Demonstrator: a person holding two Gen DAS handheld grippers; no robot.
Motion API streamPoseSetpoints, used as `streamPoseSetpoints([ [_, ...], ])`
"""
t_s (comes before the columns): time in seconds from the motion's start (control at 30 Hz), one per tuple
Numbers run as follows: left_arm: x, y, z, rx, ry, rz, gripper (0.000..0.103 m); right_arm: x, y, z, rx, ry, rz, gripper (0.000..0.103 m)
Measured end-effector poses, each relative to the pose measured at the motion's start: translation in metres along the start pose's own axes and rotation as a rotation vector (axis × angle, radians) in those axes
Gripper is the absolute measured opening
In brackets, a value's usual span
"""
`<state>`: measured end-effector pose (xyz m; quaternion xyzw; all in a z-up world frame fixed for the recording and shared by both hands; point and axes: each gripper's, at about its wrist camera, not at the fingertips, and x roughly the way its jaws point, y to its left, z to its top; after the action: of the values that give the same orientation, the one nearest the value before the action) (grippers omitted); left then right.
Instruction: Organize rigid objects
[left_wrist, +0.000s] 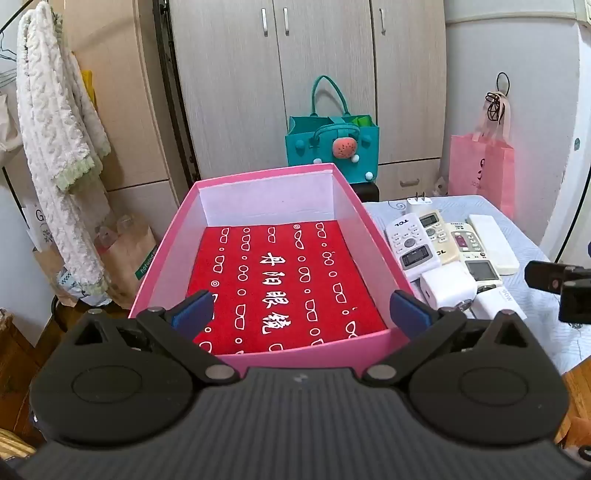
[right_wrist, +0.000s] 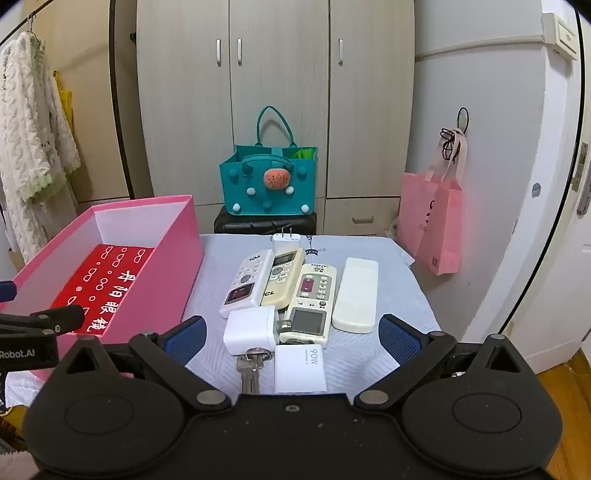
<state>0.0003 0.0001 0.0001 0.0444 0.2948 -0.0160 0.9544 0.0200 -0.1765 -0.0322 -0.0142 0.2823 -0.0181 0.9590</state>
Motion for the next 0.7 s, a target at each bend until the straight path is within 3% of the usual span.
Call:
streamPoseSetpoints([
  [0.7, -0.003, 0.006, -0.006, -0.022, -0.05, -0.019, 0.103, -0.004, -0.002, -0.01, 0.007, -0.049, 0.016, 0.101],
])
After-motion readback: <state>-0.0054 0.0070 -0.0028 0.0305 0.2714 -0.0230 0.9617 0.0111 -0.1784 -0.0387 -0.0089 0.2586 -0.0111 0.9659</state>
